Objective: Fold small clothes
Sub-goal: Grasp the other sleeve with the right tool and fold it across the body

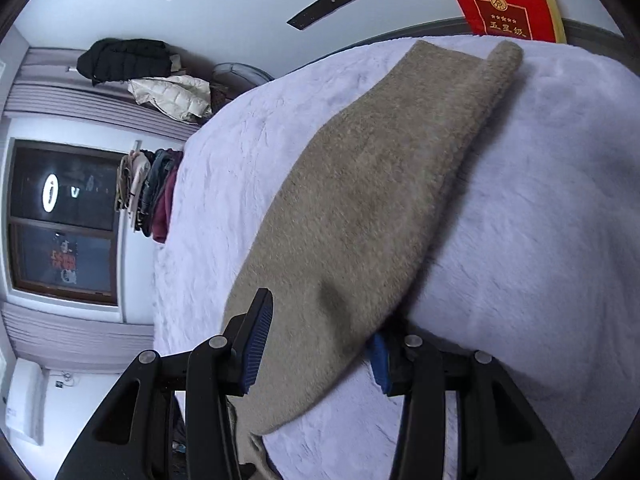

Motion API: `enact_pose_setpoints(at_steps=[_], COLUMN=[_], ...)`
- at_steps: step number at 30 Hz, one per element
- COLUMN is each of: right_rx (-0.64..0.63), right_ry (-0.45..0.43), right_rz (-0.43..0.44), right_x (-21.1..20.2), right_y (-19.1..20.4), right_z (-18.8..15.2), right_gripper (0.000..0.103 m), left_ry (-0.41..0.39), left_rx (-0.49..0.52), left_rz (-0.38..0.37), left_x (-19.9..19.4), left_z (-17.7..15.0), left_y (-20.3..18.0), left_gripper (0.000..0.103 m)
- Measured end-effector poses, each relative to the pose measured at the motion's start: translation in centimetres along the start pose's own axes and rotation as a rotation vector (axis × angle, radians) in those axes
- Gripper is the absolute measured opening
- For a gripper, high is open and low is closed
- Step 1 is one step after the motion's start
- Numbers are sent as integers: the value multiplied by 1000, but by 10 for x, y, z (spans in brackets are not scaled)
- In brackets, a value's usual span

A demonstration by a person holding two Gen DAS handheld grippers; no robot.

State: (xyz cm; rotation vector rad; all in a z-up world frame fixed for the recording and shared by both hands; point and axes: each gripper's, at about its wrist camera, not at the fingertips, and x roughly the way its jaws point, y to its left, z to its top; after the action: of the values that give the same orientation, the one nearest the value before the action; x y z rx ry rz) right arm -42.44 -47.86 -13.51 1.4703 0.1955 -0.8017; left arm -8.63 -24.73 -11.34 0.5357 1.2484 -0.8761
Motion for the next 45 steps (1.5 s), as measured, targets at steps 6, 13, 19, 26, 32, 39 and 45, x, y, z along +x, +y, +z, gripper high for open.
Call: enact_pose_setpoints(at_steps=[6, 13, 19, 26, 32, 39, 45], right_rx=[78, -14, -257, -697, -1026, -978, -673], right_ry=[58, 125, 235, 451, 670, 766, 659], right_rz=[200, 303, 359, 371, 189, 11, 48], right_x=[17, 37, 61, 119, 198, 228, 211], right_y=[14, 68, 155, 263, 279, 225, 203], right_z=[6, -6, -46, -160, -294, -324, -274], right_gripper=[18, 15, 15, 15, 15, 37, 46], left_ry=[-72, -75, -97, -136, -100, -111, -126], left_rx=[24, -1, -54, -154, -247, -284, -295], left_rz=[44, 66, 88, 149, 213, 196, 148], left_x=[-10, -16, -23, -35, -30, -31, -34], left_z=[1, -2, -6, -15, -36, -56, -59], left_y=[-3, 14, 45, 105, 159, 185, 194], left_gripper=[57, 57, 57, 57, 57, 57, 57])
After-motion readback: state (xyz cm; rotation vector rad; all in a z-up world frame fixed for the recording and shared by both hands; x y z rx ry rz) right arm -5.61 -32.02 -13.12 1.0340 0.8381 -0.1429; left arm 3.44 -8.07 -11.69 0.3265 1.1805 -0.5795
